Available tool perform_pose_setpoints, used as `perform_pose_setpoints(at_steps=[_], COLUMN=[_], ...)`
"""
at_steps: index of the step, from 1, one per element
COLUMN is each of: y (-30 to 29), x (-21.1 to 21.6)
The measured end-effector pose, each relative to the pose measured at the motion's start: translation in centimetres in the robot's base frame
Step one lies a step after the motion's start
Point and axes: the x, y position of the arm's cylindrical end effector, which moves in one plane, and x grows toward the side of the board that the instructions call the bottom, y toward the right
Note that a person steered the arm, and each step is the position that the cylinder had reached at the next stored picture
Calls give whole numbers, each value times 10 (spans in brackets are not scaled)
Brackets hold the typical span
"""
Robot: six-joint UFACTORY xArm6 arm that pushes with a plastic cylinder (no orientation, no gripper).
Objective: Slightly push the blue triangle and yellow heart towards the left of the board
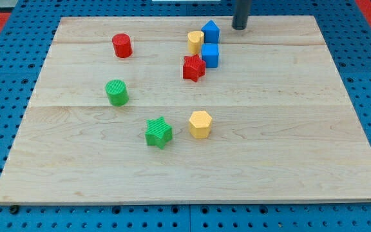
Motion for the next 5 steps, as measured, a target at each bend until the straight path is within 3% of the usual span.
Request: perform_pose_setpoints(at_steps=[2, 4, 5], y=[-76, -65, -120], x=[38, -19, -22])
